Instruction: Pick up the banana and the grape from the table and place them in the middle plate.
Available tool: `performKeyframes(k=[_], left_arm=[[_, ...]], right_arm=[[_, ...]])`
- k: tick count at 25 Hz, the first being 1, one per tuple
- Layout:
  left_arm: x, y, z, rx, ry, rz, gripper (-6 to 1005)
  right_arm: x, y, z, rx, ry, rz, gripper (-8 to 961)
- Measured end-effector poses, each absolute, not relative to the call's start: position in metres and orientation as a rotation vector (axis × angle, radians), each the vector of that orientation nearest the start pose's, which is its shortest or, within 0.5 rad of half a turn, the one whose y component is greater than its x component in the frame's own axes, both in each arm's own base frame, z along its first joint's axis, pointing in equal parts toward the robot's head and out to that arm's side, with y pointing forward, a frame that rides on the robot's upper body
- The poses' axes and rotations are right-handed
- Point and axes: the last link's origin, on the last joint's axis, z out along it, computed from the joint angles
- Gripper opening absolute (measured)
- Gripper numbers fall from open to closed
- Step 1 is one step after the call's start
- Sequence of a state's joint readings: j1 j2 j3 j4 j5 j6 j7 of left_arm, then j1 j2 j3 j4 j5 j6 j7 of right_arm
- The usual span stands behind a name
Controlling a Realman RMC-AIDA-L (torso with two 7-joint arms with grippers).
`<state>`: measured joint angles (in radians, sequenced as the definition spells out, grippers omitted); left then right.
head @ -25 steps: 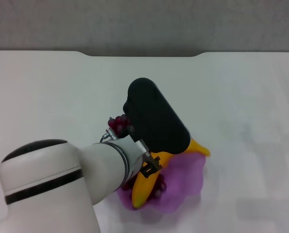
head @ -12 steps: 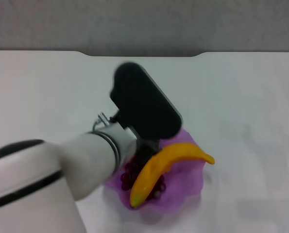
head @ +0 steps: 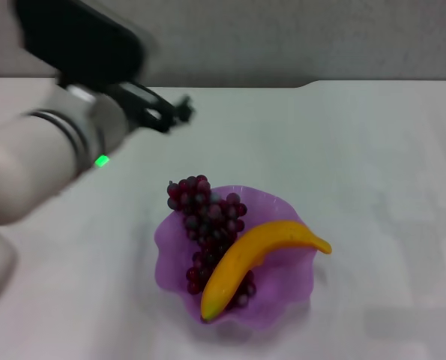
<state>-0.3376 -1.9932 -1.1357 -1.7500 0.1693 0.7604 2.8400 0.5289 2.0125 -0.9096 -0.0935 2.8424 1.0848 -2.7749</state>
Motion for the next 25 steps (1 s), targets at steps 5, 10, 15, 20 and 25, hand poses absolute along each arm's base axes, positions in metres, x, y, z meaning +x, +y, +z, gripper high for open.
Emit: performKeyframes(k=[5,10,15,20,25], left_arm=[[-0.127,0.371,0.028,-1.890,-0.458,-0.302,883],[-0.151,0.386,0.037,-1.836,-0.444,-0.400,883],[-0.186,0.395,0.042,-1.788,-0.433,-0.514,883],[-0.221,0.401,0.049,-1.722,-0.482,-0.608,883],[-0.258,0.401,0.056,-1.652,-0.526,-0.624,883]], right_arm=[[0.360,0.370,0.071,-1.332,0.639,0.733,879],[0.359,0.371,0.070,-1.334,0.640,0.735,880],[0.357,0.373,0.070,-1.338,0.636,0.734,880],[0.356,0.373,0.067,-1.344,0.639,0.737,880],[0.353,0.375,0.062,-1.365,0.642,0.731,879]])
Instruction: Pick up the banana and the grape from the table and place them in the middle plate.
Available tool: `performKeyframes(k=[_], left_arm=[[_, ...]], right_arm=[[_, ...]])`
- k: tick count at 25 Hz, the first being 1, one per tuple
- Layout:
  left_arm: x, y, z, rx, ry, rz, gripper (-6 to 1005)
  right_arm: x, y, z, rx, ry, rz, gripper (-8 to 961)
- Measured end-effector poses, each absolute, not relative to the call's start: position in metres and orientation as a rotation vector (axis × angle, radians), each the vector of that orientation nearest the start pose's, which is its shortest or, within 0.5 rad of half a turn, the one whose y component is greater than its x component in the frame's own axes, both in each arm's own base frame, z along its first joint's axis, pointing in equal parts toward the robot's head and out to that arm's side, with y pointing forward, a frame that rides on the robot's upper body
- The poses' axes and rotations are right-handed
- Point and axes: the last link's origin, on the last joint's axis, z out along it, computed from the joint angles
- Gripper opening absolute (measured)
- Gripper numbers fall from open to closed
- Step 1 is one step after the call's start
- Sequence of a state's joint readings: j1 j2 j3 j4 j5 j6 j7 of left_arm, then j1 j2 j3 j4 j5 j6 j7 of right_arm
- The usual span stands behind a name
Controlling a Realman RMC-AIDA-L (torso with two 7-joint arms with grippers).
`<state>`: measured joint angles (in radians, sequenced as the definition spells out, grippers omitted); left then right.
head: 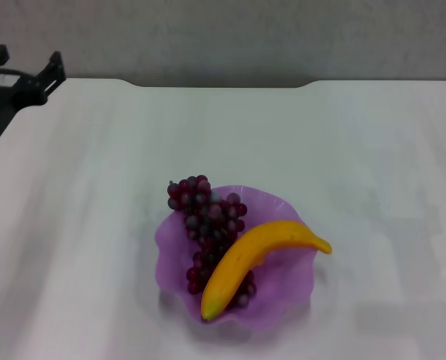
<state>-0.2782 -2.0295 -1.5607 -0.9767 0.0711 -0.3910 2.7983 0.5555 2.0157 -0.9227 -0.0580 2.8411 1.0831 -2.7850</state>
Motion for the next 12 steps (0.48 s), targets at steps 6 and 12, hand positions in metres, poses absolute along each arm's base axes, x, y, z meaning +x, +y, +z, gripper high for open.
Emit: performKeyframes(k=[6,12], left_arm=[[-0.276,0.397,0.053,-1.636,-0.507,-0.647,883],[-0.285,0.399,0.049,-1.637,-0.530,-0.627,883]], right_arm=[[0.351,0.374,0.063,-1.381,0.558,0.668,880],[0.354,0.371,0.068,-1.353,0.493,0.591,880]])
